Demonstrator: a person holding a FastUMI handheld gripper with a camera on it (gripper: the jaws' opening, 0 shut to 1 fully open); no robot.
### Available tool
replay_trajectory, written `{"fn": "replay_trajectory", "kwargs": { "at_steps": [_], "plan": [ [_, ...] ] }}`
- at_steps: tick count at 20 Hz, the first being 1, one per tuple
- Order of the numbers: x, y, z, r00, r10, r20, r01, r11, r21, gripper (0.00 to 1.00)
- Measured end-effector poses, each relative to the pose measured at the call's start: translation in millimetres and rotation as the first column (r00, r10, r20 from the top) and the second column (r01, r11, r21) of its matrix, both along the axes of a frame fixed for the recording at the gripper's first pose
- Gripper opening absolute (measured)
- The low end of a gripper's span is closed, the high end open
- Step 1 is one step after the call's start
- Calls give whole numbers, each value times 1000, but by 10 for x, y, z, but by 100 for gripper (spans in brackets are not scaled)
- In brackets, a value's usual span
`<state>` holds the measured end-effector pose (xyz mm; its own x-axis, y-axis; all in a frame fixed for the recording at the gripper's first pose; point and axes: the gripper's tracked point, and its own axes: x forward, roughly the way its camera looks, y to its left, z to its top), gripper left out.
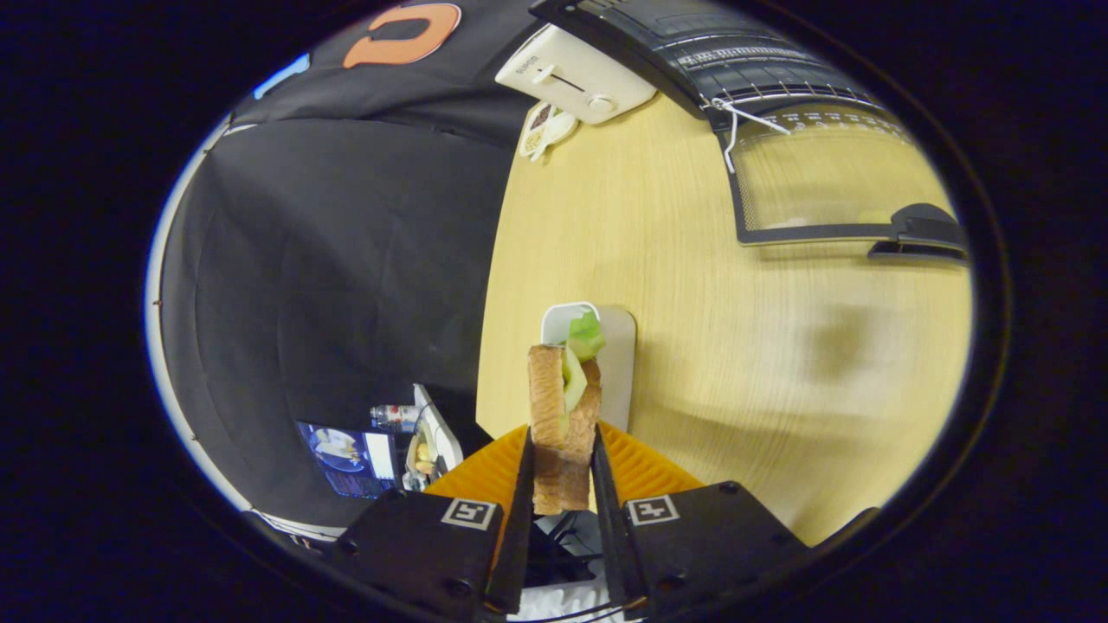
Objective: Open the toaster oven, put the food inside, and close the toaster oven door.
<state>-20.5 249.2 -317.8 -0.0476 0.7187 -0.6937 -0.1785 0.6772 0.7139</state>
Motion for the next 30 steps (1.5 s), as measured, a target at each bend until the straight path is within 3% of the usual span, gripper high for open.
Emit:
{"fn": "replay_trajectory", "kwargs": {
  "at_steps": [3,8,12,15,18,22,24,26,30],
  "plan": [
    [-4,6,72,1000,-6,16,6,1000,24,39],
    [-28,66,486,1000,-21,17,17,981,195,38],
    [147,-10,716,990,-78,115,40,954,296,38],
    [337,-133,812,969,-146,200,72,939,335,38],
    [645,-288,902,924,-281,259,163,903,397,38],
    [969,-610,1059,864,-460,204,311,808,500,38],
    [1219,-769,1067,809,-571,138,420,726,545,37],
    [1466,-1027,1096,717,-691,87,525,619,584,36],
    [1827,-1580,1090,478,-878,-3,688,372,623,36]
  ]
}}
